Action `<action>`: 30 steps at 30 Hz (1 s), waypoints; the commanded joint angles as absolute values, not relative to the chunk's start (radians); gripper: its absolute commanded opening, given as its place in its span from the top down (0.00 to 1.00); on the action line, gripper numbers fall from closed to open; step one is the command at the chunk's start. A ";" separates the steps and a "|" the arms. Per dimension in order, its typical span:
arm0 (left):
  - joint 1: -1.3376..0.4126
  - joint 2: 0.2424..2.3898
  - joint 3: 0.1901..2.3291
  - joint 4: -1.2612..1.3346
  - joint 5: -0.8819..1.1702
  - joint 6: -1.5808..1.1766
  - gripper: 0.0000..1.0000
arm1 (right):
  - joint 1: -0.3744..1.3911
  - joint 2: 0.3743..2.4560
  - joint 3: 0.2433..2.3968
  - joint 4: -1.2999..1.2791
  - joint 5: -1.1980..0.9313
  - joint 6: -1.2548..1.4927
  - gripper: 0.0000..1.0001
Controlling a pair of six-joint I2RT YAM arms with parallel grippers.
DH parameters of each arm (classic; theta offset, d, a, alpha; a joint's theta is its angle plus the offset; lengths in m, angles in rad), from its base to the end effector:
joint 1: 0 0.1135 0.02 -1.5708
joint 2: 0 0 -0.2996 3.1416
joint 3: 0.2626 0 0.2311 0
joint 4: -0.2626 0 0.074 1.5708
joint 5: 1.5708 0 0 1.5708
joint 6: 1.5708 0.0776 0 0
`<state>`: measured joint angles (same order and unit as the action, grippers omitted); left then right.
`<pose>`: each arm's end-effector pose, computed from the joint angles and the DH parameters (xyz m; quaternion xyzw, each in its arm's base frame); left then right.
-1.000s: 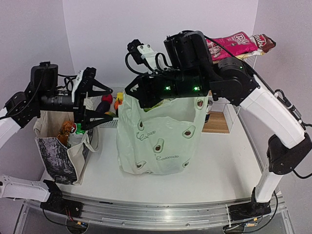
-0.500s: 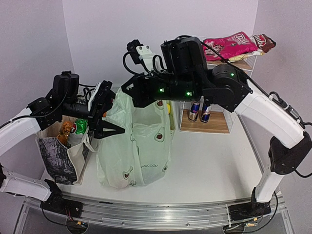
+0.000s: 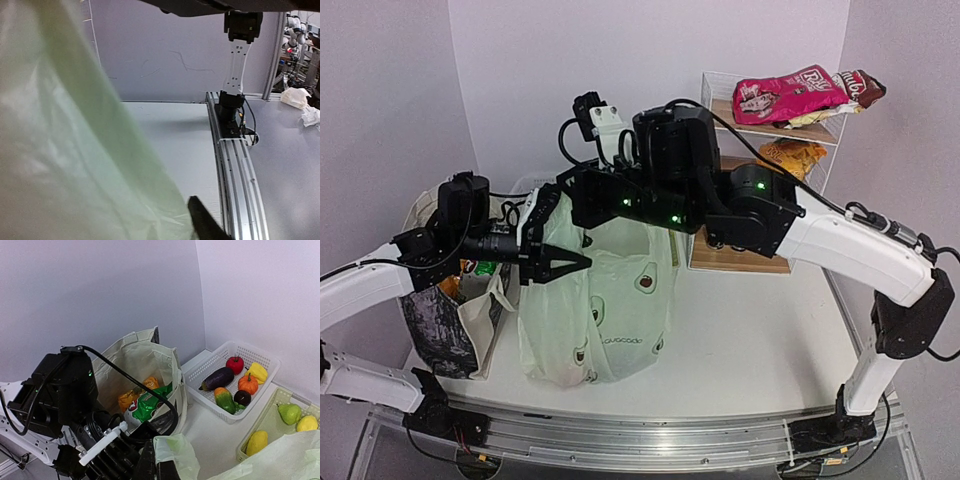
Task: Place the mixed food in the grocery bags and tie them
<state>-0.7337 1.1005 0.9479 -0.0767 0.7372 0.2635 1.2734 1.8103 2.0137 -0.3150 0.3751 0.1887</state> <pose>0.1448 -0.2008 0.3761 0.5461 0.5347 -0.4096 0.4981 0.1569 0.4151 0.4921 -0.2716 0.6914 0.3338 0.5803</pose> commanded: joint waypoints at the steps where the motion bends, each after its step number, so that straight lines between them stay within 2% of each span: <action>1: -0.731 1.069 0.888 0.054 0.591 0.213 0.94 | 1.280 1.729 1.974 -0.208 0.428 0.185 1.00; 2: -0.728 1.058 0.870 0.055 0.576 0.215 0.99 | 1.280 1.720 1.967 -0.207 0.435 0.178 1.00; 6: -0.725 1.033 0.846 0.044 0.581 0.226 1.00 | 1.278 1.713 1.951 -0.216 0.410 0.141 1.00; 9: -0.724 1.042 0.864 0.031 0.611 0.245 1.00 | 1.258 1.729 2.016 -0.367 0.316 0.072 0.97; 10: -0.724 1.045 0.867 0.030 0.623 0.257 1.00 | 1.243 1.735 2.056 -0.474 0.283 0.038 0.88; 11: -0.724 1.045 0.870 0.029 0.635 0.271 1.00 | 1.219 1.743 2.099 -0.580 0.238 0.013 0.73; 13: -0.723 1.042 0.873 0.027 0.659 0.292 1.00 | 1.143 1.740 2.149 -0.721 0.126 -0.049 0.34; 14: -0.722 1.040 0.875 0.021 0.673 0.304 1.00 | 1.114 1.730 2.153 -0.765 0.064 -0.081 0.21; 15: -0.722 1.037 0.877 0.013 0.688 0.317 1.00 | 1.083 1.719 2.155 -0.803 0.000 -0.108 0.13; 19: -0.721 1.024 0.879 -0.041 0.729 0.371 1.00 | 0.907 1.670 2.157 -0.862 -0.279 -0.143 0.10; 23: -0.720 1.018 0.883 -0.068 0.754 0.407 1.00 | 0.775 1.695 2.137 -0.861 -0.424 -0.225 0.08; 30: -0.719 1.027 0.899 -0.084 0.759 0.428 1.00 | 0.702 1.833 2.292 -0.853 -0.715 -0.301 0.06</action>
